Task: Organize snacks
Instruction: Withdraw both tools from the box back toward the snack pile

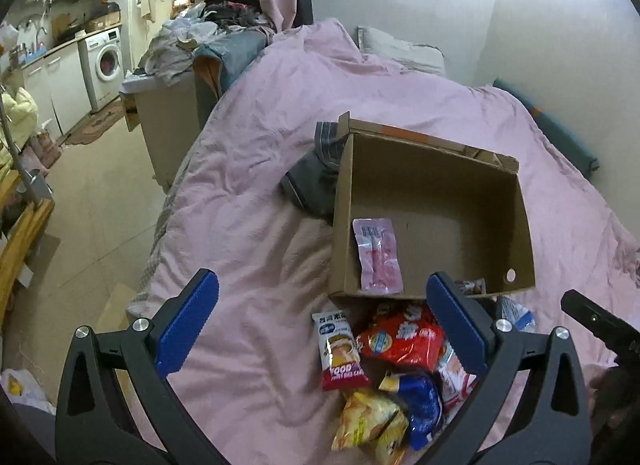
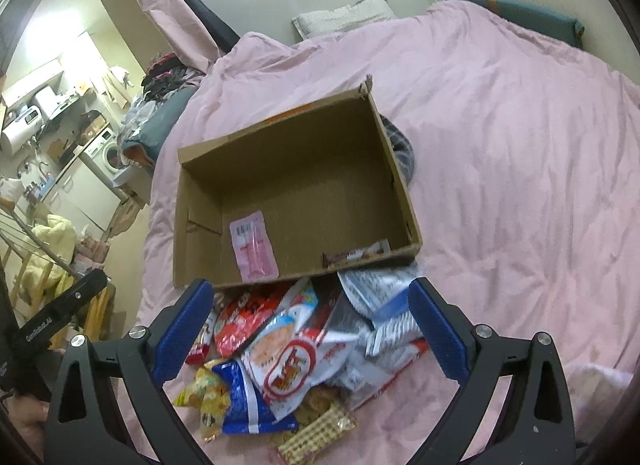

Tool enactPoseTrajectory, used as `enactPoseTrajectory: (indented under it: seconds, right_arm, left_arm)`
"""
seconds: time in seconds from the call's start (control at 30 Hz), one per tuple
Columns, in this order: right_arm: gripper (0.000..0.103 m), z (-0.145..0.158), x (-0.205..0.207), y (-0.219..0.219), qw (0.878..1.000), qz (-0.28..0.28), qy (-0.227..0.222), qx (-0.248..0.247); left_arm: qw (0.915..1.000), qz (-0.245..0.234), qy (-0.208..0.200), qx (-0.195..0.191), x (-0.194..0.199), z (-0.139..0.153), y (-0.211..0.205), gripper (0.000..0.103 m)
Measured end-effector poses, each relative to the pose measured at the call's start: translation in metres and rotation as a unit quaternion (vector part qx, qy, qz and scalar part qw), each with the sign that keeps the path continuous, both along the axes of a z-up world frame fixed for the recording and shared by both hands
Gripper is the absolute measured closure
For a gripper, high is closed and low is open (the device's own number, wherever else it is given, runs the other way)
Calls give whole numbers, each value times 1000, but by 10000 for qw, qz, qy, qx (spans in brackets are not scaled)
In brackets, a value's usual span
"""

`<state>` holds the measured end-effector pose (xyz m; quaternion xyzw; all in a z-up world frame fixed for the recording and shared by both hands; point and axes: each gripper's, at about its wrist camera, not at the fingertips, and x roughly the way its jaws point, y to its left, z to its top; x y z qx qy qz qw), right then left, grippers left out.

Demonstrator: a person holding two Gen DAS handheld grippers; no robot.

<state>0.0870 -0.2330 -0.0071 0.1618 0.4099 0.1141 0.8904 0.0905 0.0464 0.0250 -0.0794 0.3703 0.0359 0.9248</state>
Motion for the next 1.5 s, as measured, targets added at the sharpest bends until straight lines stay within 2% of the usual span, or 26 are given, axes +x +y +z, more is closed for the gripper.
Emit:
enactPoseTrajectory:
  seconds: [0.07,0.2,0.33,0.47,0.53,0.67,0.83,0.9,1.03,1.07,1.2,1.27,1.37,1.5]
  right_arm:
    - [3,-2,-2,-1,10000,12,52,18]
    - [3,-6,-8,-3,9999,31,95,-14]
    - [3,-10,-15,-7,9998,67,100,-128]
    - [3,-15,-22,-17,9995,102,157,-236]
    - [3,-20,-25,-26,9994,60,246,-236]
    - [3,-26,-29,-41,9988,-138,394,-255]
    - [3,-40,-24,-62,9958,-386,788,265]
    - [4,-49,-22,-69,9924,-456,1003,554]
    - [4,-61,-15,-67,9871,-411,1343,769]
    - [5,-65,-13,-64,9856,-361,1428,827]
    - [20,-80,-5,-50,9725,-60,1838,1428]
    - [22,-82,-1,-40,9653,155,1939,1742]
    - [25,-86,8,-14,9613,438,2068,1765]
    - [29,-100,25,15,9598,485,2335,1480]
  left_arm:
    - [9998,106,-106,100,-7,3,0,0]
    - [9998,161,-95,-30,-11,2,4,0]
    - [10000,-31,-50,-30,-14,-1,-2,0]
    - [9993,-319,180,-66,-14,-13,-9,0]
    - [9987,-310,378,-165,-15,-21,-10,0]
    - [9984,-314,464,104,-17,-26,-18,1]
    - [9980,-385,466,165,-18,-27,-19,1]
    - [9981,-328,514,71,-18,-29,-14,1]
    - [9972,-204,710,80,-15,-35,-7,1]
    - [9969,-188,770,32,-14,-37,-5,1]
    - [9947,-61,1011,-160,-11,-45,3,1]
    - [9943,-31,1058,-162,-10,-46,5,1]
    - [9945,-11,1043,-134,-10,-46,5,1]
    - [9949,30,1007,-90,-9,-45,6,1]
